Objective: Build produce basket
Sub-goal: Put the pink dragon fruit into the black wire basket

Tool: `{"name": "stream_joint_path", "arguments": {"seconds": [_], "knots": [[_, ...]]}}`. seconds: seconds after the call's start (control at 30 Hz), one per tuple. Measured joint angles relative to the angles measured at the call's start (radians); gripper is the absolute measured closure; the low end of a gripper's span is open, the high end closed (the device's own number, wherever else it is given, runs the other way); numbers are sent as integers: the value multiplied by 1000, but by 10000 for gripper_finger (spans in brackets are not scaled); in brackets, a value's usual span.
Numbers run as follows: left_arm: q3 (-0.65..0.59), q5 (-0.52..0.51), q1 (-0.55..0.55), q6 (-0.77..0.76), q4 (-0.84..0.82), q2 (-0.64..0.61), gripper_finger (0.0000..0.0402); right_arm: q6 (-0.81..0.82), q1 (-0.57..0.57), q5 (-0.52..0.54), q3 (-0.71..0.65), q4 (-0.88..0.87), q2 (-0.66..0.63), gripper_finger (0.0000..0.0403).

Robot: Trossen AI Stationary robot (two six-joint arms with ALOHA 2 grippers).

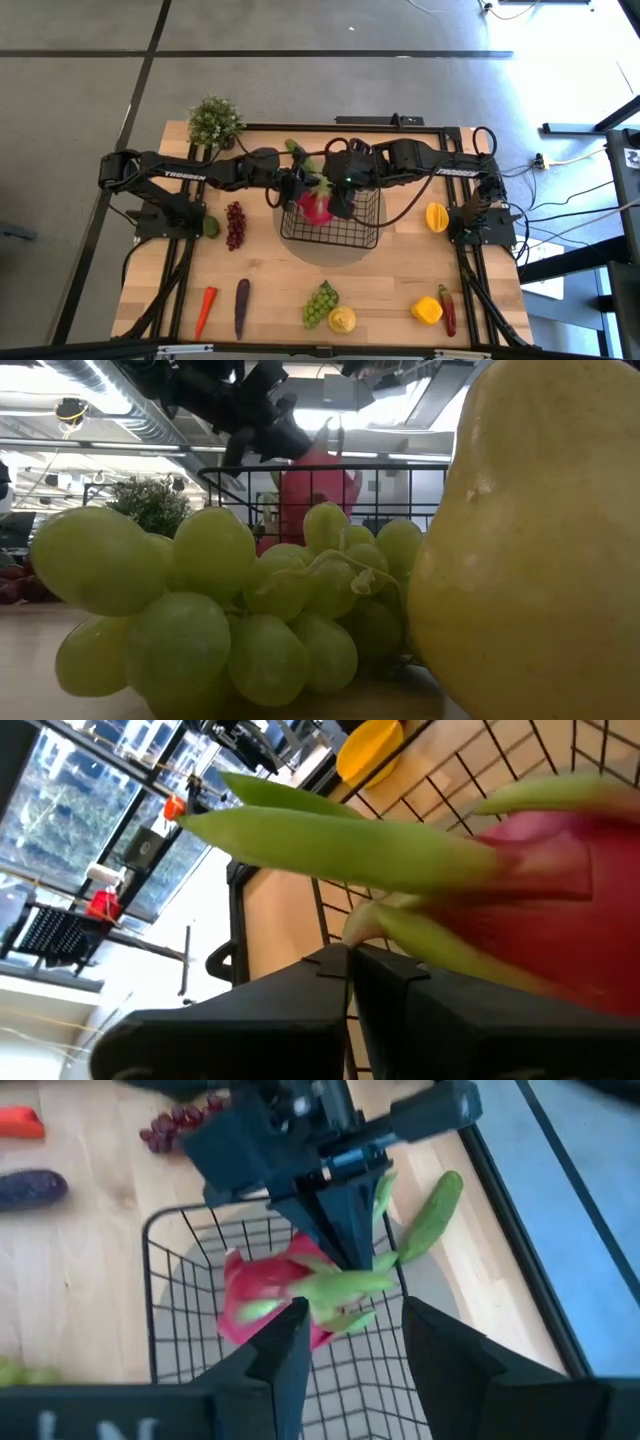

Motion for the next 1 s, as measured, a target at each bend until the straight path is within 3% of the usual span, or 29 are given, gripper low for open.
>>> {"name": "stream_joint_path", "arguments": {"seconds": [0.63, 1.0], "knots": [[0, 68, -21, -141, 191, 116, 401, -19, 0, 3, 0, -36, -47, 254], [0, 16, -7, -173, 287, 153, 401, -33, 0, 2, 0, -41, -47, 253]]}}
